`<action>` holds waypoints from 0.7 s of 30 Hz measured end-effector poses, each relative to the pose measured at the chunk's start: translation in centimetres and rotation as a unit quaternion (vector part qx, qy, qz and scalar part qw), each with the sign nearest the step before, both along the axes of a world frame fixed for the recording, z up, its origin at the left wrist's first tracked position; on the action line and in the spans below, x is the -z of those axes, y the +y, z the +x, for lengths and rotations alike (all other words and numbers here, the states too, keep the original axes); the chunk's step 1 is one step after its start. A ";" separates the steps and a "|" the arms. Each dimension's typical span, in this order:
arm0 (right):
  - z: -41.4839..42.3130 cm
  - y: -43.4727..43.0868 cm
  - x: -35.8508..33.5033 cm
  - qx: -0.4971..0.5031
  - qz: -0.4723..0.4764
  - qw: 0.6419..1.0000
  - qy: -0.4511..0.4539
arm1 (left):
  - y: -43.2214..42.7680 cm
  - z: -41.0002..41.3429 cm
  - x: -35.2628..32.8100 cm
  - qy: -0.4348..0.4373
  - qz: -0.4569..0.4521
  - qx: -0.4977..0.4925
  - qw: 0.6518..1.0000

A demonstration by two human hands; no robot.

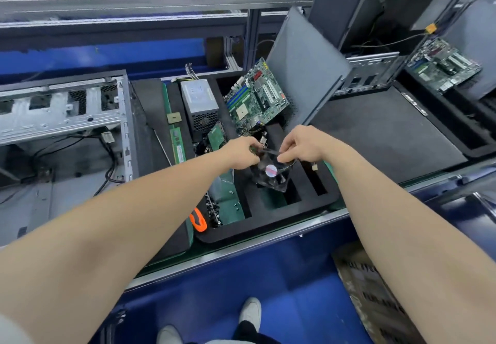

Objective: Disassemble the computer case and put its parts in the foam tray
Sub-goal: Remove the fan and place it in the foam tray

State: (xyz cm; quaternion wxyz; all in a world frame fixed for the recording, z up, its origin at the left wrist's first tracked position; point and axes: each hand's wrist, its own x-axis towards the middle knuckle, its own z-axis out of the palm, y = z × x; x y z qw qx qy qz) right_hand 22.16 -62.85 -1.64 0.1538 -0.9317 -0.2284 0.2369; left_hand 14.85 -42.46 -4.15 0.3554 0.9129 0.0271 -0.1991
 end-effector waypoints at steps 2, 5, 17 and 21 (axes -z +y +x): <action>-0.2 0.2 0.2 -0.036 -0.051 0.998 -0.009 | -0.7 0.1 0.4 -0.009 0.021 0.039 0.999; 0.0 0.1 0.3 -0.044 -0.083 0.995 -0.014 | -1.4 0.0 1.0 -0.032 0.043 0.072 0.996; 0.0 -0.4 1.6 -0.044 -0.130 0.990 -0.028 | -3.6 1.1 1.3 -0.076 0.080 0.069 0.992; 0.2 0.0 1.4 -0.057 -0.137 0.989 -0.027 | -3.0 1.3 0.5 -0.030 0.085 0.096 0.991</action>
